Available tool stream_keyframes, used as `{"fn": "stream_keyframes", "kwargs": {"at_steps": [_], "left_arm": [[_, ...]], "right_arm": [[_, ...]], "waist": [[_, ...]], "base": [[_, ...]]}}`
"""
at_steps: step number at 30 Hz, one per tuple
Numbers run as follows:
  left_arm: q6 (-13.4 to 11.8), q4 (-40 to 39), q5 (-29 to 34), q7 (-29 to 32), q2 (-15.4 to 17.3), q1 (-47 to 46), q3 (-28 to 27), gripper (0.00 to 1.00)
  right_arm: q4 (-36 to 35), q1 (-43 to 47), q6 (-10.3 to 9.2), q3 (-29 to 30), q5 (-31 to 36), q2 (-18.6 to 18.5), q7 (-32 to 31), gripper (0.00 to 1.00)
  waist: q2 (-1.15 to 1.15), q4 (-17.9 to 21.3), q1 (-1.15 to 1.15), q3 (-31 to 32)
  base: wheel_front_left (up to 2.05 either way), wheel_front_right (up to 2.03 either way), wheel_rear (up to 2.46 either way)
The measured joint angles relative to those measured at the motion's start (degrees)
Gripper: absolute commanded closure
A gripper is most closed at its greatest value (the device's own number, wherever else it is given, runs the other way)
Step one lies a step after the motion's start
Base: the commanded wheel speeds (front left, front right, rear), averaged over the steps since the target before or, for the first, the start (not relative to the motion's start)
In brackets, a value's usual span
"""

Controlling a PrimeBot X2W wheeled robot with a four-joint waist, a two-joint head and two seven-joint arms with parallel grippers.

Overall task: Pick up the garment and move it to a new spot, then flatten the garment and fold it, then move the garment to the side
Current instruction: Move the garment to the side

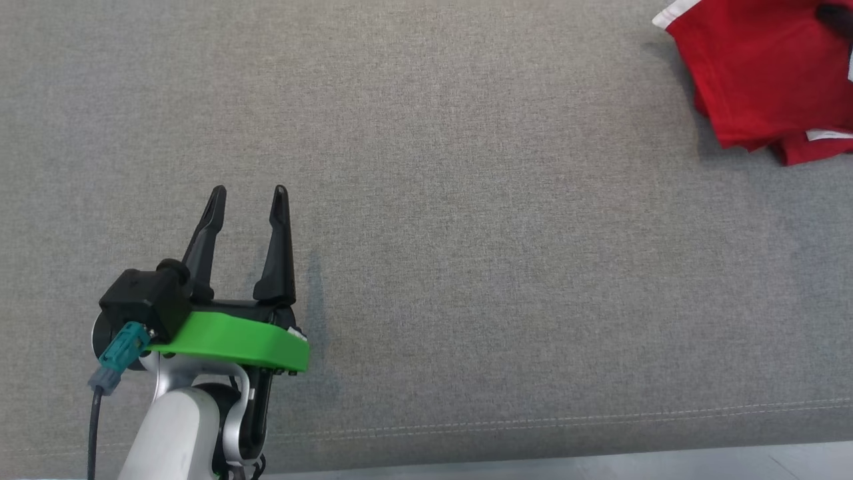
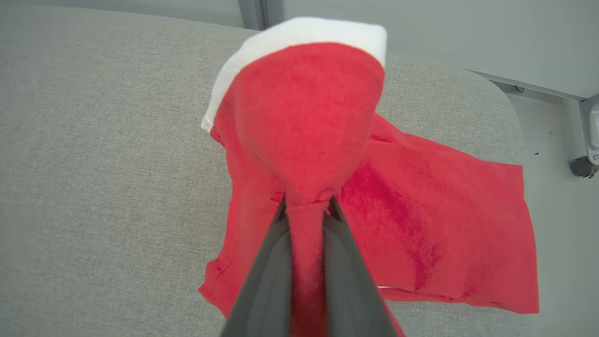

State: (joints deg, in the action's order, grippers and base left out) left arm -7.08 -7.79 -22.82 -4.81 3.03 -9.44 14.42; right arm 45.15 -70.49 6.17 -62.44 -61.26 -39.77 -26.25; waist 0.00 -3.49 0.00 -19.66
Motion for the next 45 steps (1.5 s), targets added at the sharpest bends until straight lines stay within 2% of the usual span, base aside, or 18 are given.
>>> {"fn": "stream_keyframes", "kwargs": {"at_steps": [9, 19, 24, 25, 27, 28, 29, 38, 41, 45], "left_arm": [[0.00, -2.11, 1.32, 1.78, 0.75, -0.76, -0.13, 0.00], [0.00, -3.59, 2.55, 3.02, 0.96, -1.76, -0.13, 0.00], [0.00, -3.83, 2.96, 3.71, 1.14, -1.79, -0.27, 0.00], [0.00, -3.88, 3.02, 3.86, 1.14, -1.79, -0.31, 0.00], [0.00, -4.07, 3.44, 4.02, 1.24, -1.79, -0.45, 0.00], [0.00, -4.13, 3.48, 4.05, 1.31, -1.79, -0.54, 0.00], [0.00, -4.10, 3.48, 4.17, 1.38, -1.80, -0.51, 0.00], [0.00, -4.16, 3.94, 4.77, 1.45, -1.83, -0.18, 0.00], [0.00, -4.27, 3.96, 5.12, 1.53, -1.83, -0.19, 0.00], [0.00, -4.41, 4.25, 5.27, 1.64, -1.83, -0.86, 0.00]], "right_arm": [[2.18, -3.09, -1.82, -1.32, 5.68, -3.03, 3.13, 1.00], [5.94, -3.23, -4.04, -1.82, 7.48, -4.26, 6.14, 1.00], [7.58, -3.11, -6.25, -1.70, 7.89, -4.49, 7.92, 1.00], [7.79, -3.04, -6.33, -1.68, 7.98, -4.43, 8.48, 0.87], [8.17, -2.97, -6.98, -1.55, 8.18, -4.04, 9.57, 0.55], [8.44, -2.93, -7.44, -1.43, 8.24, -3.72, 10.06, 0.15], [8.76, -2.82, -7.90, -1.22, 8.24, -3.48, 10.78, 0.00], [11.37, -0.72, -9.80, -1.53, 9.32, -3.36, 14.56, 0.00], [12.16, 0.47, -9.82, -1.47, 9.29, -3.22, 15.57, 0.00], [12.82, 2.02, -10.31, -1.40, 9.11, -1.68, 16.80, 0.00]], "waist": [[0.00, 0.68, 0.00, -3.34], [0.00, 0.73, 0.00, -7.25], [0.00, 0.66, 0.00, -8.62], [0.00, 0.68, 0.00, -8.84], [0.00, 0.77, 0.00, -9.23], [0.00, 0.86, 0.00, -9.40], [0.00, 0.95, 0.00, -9.53], [0.00, 1.56, 0.00, -9.70], [0.00, 1.82, 0.00, -9.65], [0.00, 2.34, 0.00, -9.59]], "base": [[0.00, 0.00, 0.00], [0.00, 0.00, 0.00], [0.00, 0.00, 0.00], [0.00, 0.00, 0.00], [0.00, 0.00, 0.00], [0.00, 0.00, 0.00], [0.00, 0.00, 0.00], [0.00, 0.00, 0.00], [0.00, 0.00, 0.00], [0.00, 0.00, 0.00]]}}
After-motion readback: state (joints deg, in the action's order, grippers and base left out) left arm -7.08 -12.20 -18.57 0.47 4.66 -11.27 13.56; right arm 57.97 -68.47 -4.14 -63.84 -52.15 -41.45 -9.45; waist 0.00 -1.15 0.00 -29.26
